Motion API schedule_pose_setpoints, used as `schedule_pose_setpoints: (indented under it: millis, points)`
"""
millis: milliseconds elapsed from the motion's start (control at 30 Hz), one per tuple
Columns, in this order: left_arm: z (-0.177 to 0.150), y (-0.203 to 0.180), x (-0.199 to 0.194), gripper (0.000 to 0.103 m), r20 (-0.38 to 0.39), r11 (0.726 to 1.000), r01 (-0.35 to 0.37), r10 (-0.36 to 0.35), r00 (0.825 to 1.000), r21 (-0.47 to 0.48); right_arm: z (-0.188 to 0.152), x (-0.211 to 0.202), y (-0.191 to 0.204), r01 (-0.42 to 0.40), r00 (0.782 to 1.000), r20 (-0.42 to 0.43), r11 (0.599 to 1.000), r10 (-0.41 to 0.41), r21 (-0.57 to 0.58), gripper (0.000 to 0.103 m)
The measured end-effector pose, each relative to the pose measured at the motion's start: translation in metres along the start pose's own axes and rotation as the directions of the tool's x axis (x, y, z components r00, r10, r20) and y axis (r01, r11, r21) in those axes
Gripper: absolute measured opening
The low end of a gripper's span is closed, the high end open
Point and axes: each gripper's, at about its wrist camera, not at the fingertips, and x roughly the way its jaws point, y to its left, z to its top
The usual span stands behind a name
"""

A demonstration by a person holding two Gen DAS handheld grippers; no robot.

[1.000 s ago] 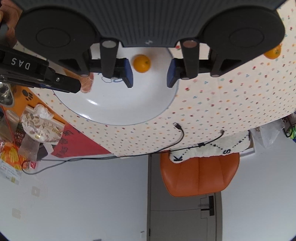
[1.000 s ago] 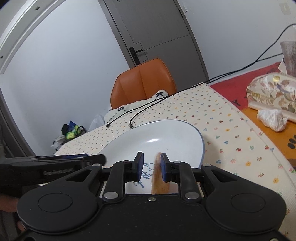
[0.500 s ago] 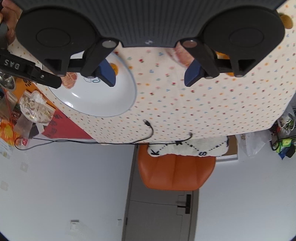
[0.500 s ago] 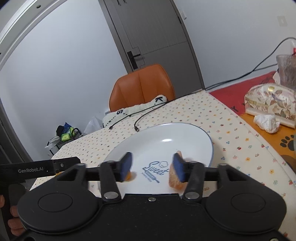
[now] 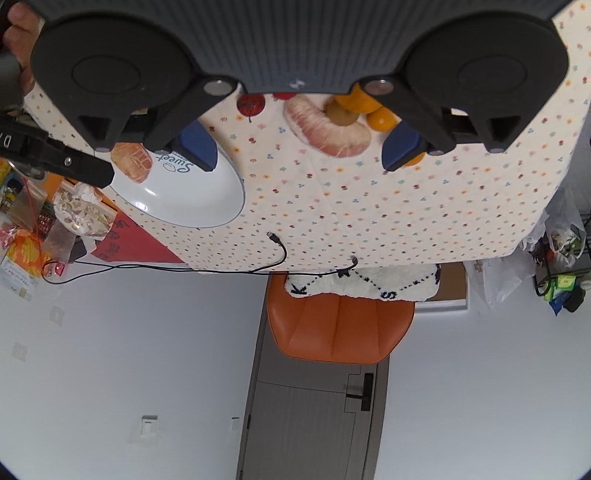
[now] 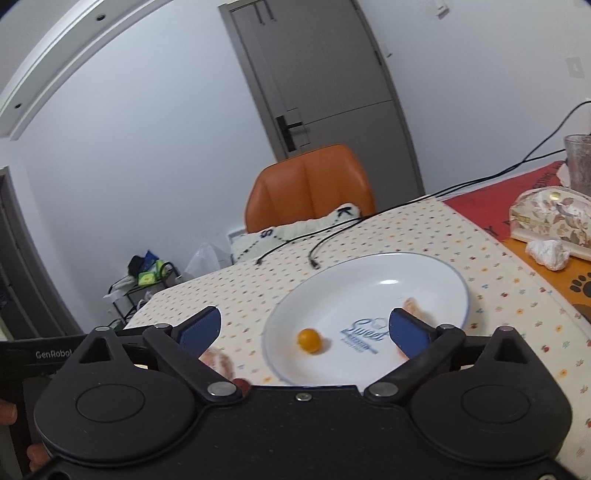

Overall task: Organize fruits
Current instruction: 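Move both open tools back from the plate toward the fruit cluster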

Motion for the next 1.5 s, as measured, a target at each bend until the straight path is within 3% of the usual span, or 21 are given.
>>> schedule_pose_setpoints:
  millis: [667,1000,1500]
  points:
    - [-0.022,0.074,-0.042,0.095,0.027,0.989,-0.069,0.073,0.997,-0.127,-0.015,0.011,0.050,-0.082,0.995,-0.067,0.995,0.078,-0.063,0.100]
    - [-0.037,0.106,-0.045,0.092,0.030,0.979,-0.096,0.103,0.994,-0.179,-0.027,0.029,0.070,-0.112,0.986,-0.134,0.988,0.098,-0.107,0.080]
    - [-0.057,0.131,-0.038,0.091,-0.002,0.969,-0.128,0.131,0.991,-0.212,-0.043,0.050,0.084,-0.133,0.973,-0.204,0.983,0.105,-0.130,0.065]
